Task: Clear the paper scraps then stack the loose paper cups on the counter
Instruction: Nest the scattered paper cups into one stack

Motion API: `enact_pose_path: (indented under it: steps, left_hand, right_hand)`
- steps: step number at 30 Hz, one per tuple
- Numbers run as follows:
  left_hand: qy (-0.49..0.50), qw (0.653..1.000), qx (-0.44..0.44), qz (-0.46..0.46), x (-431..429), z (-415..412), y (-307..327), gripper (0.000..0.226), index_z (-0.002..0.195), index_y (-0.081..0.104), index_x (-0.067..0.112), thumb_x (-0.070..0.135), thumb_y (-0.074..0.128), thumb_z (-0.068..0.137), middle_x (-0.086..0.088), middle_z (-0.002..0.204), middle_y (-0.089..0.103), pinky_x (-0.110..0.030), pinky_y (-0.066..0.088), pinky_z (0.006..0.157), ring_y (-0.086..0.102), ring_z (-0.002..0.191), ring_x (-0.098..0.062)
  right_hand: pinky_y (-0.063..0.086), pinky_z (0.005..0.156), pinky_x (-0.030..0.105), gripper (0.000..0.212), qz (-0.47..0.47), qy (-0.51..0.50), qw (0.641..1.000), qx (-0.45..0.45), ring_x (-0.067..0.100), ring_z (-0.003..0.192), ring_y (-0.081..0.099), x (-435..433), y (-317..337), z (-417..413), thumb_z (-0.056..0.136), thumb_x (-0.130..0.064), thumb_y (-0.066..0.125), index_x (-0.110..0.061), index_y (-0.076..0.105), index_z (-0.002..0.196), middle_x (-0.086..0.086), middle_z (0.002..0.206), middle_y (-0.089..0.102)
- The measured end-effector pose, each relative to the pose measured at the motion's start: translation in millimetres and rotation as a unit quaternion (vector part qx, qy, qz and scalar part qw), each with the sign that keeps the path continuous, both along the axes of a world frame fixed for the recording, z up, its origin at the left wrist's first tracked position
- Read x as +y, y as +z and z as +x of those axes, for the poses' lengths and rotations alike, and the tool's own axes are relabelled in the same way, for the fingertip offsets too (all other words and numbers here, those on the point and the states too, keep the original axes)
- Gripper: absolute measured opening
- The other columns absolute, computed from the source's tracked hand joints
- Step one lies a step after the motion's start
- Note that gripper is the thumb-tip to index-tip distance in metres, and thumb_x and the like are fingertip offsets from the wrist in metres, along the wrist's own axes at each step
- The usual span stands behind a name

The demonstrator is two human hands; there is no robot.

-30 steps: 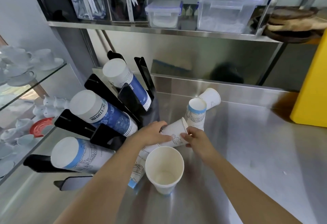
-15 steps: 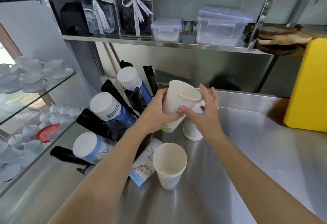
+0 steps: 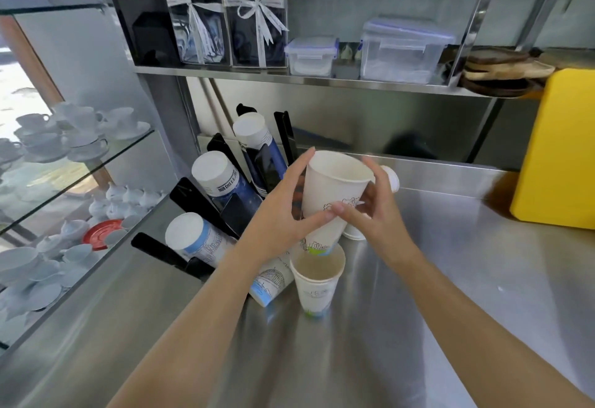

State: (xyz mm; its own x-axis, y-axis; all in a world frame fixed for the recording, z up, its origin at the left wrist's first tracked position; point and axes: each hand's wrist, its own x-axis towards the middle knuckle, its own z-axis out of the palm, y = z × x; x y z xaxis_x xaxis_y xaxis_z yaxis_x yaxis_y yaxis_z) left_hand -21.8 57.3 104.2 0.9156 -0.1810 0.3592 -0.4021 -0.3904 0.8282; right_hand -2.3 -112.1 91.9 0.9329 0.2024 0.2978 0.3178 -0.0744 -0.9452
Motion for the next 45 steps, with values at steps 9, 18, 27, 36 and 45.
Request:
enact_pose_path:
  steps: [9,18,27,36,45]
  left_hand:
    - [0.074,0.989,0.037,0.119,6.9,-33.7,-101.6,0.08,0.146,0.025,0.017,0.058,0.047,0.081,-0.001,0.147,0.037,-0.041,0.033,0.113,0.032,0.137,-0.011]
    - [0.065,0.996,0.044,0.048,18.1,-36.1,-116.3,0.076,0.145,0.03,0.016,0.052,0.05,0.082,0.005,0.148,0.038,-0.034,0.028,0.116,0.031,0.138,-0.005]
    - [0.229,0.972,0.054,0.013,23.9,-11.6,-122.2,0.036,0.129,0.051,0.01,0.012,0.05,0.094,0.0,0.127,0.055,-0.029,0.037,0.107,0.049,0.118,-0.005]
    - [0.205,0.927,0.21,0.232,22.5,22.8,-147.2,0.06,0.138,0.032,0.009,0.021,0.056,0.084,-0.016,0.136,0.043,-0.04,0.038,0.099,0.045,0.124,-0.034]
    - [0.222,0.926,0.303,0.026,17.9,46.3,-141.3,0.06,0.133,0.04,0.014,0.028,0.063,0.079,-0.011,0.13,0.056,-0.036,0.042,0.095,0.055,0.116,-0.028]
  right_hand:
    - [0.037,0.109,0.041,0.068,-0.266,0.009,0.964,0.021,0.014,0.129,0.041,-12.3,-81.1,-30.2,0.079,-0.049,0.062,-0.024,0.037,0.137,-0.002,0.144,0.042]
    - [0.036,0.099,0.02,0.057,-0.245,0.026,0.969,0.021,0.004,0.118,0.046,-7.4,-80.1,-23.4,0.083,-0.045,0.055,-0.029,0.041,0.135,-0.018,0.129,0.043]
    - [0.046,0.072,0.027,0.019,-0.003,-0.076,0.982,0.175,0.018,0.081,0.058,3.5,-80.5,21.5,0.092,-0.028,0.052,-0.016,0.06,0.103,0.005,0.094,0.064]
    - [0.046,0.069,0.03,0.032,-0.222,0.071,0.922,0.31,0.023,0.09,0.054,21.9,-102.0,64.7,0.092,0.001,0.043,0.001,0.053,0.122,0.011,0.105,0.057]
    - [0.048,0.068,0.022,0.023,-0.178,0.11,0.932,0.296,0.005,0.063,0.054,35.6,-97.3,73.3,0.092,-0.008,0.051,-0.022,0.051,0.074,-0.004,0.074,0.052]
